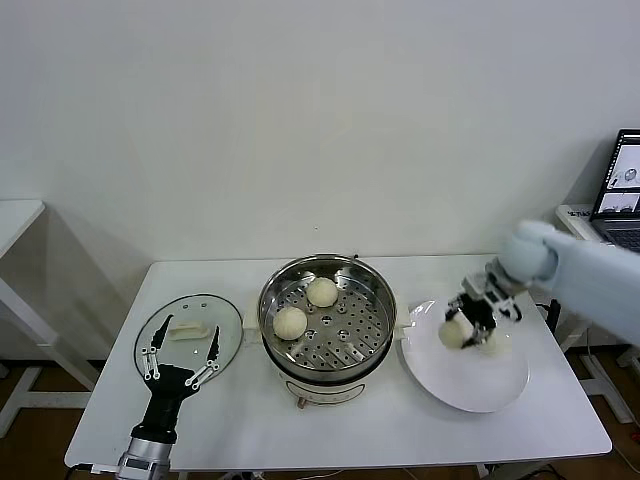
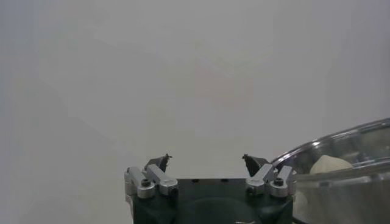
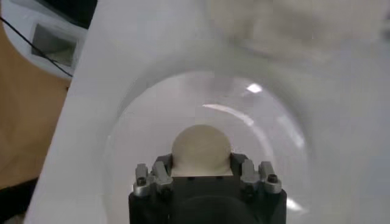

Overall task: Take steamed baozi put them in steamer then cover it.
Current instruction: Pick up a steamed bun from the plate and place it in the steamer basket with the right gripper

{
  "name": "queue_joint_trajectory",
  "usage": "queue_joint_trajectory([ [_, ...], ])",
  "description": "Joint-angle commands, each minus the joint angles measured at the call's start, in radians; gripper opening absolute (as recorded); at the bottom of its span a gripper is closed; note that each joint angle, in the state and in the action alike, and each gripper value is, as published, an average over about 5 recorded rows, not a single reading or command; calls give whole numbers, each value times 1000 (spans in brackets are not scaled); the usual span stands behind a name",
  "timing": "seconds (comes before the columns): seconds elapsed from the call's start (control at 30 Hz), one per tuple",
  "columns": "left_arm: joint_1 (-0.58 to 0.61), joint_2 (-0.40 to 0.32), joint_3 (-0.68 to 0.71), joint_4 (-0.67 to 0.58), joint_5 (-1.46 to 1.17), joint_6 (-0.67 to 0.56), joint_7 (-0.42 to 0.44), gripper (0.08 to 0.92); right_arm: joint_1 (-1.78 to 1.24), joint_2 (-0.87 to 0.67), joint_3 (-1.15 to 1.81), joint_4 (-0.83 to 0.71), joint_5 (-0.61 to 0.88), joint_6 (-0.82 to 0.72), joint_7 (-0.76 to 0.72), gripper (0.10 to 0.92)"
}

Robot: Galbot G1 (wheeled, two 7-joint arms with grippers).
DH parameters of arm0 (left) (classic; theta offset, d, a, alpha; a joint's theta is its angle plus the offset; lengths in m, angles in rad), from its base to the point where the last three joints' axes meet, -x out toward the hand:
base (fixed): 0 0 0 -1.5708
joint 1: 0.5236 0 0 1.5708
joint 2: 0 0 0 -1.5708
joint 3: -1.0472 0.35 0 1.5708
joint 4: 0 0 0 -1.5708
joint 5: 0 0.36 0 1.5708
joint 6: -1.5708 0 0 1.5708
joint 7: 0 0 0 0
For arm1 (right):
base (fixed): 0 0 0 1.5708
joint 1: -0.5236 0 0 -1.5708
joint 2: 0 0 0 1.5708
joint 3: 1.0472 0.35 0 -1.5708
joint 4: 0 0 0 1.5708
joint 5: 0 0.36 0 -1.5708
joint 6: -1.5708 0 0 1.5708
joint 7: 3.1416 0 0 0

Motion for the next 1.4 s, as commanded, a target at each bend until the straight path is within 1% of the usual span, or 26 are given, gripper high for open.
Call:
queue_joint_trajectory([
  [0.03, 2, -4, 3, -4, 2, 3, 0, 823, 336, 174, -91, 66, 67, 275, -55, 661],
  [0.17, 3, -7, 5, -5, 3, 1, -1, 823, 326, 244, -90, 121, 39, 349, -19, 662],
  [0.4, 5, -4, 7, -11, 4, 3, -5, 823, 231, 341, -53, 183, -106, 490, 46, 659],
  [0.57, 7, -2, 8, -19, 3, 0, -6, 823, 154, 390, -58, 189, -170, 567, 67, 661],
  [0.77, 10, -2, 0, -27, 1, -5, -6, 823, 86, 438, -53, 161, -258, 667, 74, 662],
  [0.9, 10, -4, -1, -29, 1, -2, -6, 823, 44, 457, -50, 155, -295, 686, 74, 662],
  [1.4, 19, -4, -11, -34, -5, 1, -10, 823, -32, 495, -53, 118, -344, 689, 46, 671],
])
